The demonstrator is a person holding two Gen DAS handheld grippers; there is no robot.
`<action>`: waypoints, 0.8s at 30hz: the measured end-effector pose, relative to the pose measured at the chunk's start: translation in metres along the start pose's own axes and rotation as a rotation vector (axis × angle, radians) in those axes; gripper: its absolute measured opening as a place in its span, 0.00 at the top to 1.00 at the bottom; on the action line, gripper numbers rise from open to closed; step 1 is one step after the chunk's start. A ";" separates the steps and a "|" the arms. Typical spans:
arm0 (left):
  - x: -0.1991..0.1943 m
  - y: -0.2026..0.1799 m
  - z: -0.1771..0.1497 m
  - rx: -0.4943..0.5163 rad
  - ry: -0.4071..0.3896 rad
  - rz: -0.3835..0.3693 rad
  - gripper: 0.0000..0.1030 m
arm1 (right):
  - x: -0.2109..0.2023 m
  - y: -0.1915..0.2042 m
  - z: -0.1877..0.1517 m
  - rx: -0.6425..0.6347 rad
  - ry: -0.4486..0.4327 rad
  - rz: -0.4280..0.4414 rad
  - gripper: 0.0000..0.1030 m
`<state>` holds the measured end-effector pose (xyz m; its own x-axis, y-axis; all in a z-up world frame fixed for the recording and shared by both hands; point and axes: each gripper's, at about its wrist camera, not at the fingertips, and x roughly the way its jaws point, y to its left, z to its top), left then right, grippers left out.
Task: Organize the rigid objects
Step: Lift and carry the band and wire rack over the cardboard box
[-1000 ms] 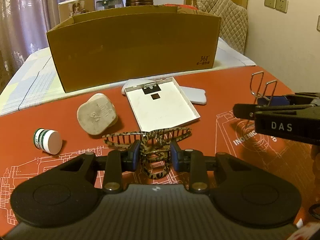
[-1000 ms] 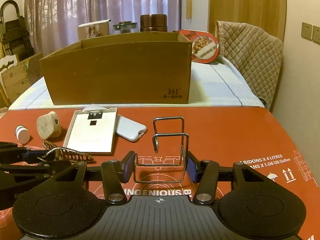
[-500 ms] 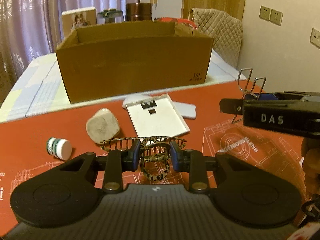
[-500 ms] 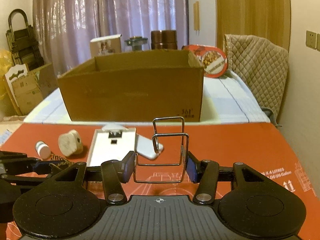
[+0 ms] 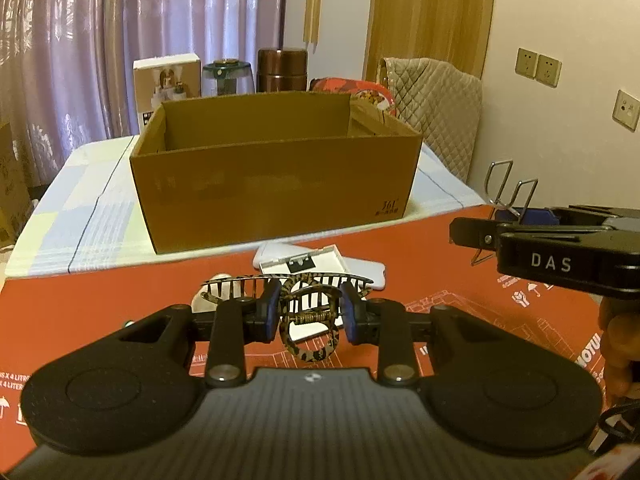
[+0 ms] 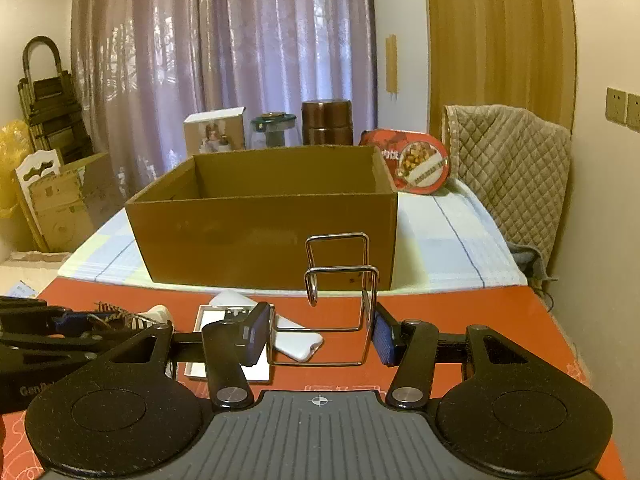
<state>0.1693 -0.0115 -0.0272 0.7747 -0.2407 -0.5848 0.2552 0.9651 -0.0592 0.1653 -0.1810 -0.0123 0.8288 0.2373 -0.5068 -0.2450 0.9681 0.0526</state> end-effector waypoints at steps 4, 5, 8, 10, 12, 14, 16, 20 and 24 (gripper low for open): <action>-0.005 0.007 0.014 -0.004 -0.024 -0.004 0.75 | -0.003 -0.002 0.011 -0.005 -0.005 0.017 0.52; -0.007 0.010 0.020 -0.004 -0.037 -0.002 0.75 | -0.004 -0.002 0.015 -0.013 -0.011 0.019 0.52; -0.008 0.016 0.037 -0.002 -0.068 0.010 0.75 | -0.001 -0.005 0.030 -0.016 -0.028 0.025 0.52; -0.005 0.021 0.050 -0.009 -0.084 0.011 0.75 | 0.003 -0.007 0.041 -0.003 -0.035 0.033 0.52; -0.001 0.027 0.062 -0.027 -0.102 0.013 0.75 | 0.010 -0.006 0.054 0.009 -0.043 0.045 0.52; 0.003 0.031 0.077 -0.039 -0.125 0.013 0.75 | 0.017 -0.005 0.066 0.014 -0.059 0.049 0.52; 0.008 0.036 0.090 -0.038 -0.142 0.019 0.75 | 0.025 -0.003 0.078 0.023 -0.077 0.057 0.52; 0.020 0.048 0.113 -0.037 -0.169 0.040 0.75 | 0.047 -0.002 0.094 0.050 -0.081 0.068 0.52; 0.036 0.063 0.131 -0.030 -0.175 0.064 0.75 | 0.070 0.001 0.105 0.056 -0.083 0.074 0.52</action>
<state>0.2889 0.0275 0.0539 0.8782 -0.1908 -0.4386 0.1872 0.9810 -0.0519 0.2763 -0.1548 0.0427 0.8488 0.3117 -0.4271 -0.2802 0.9502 0.1367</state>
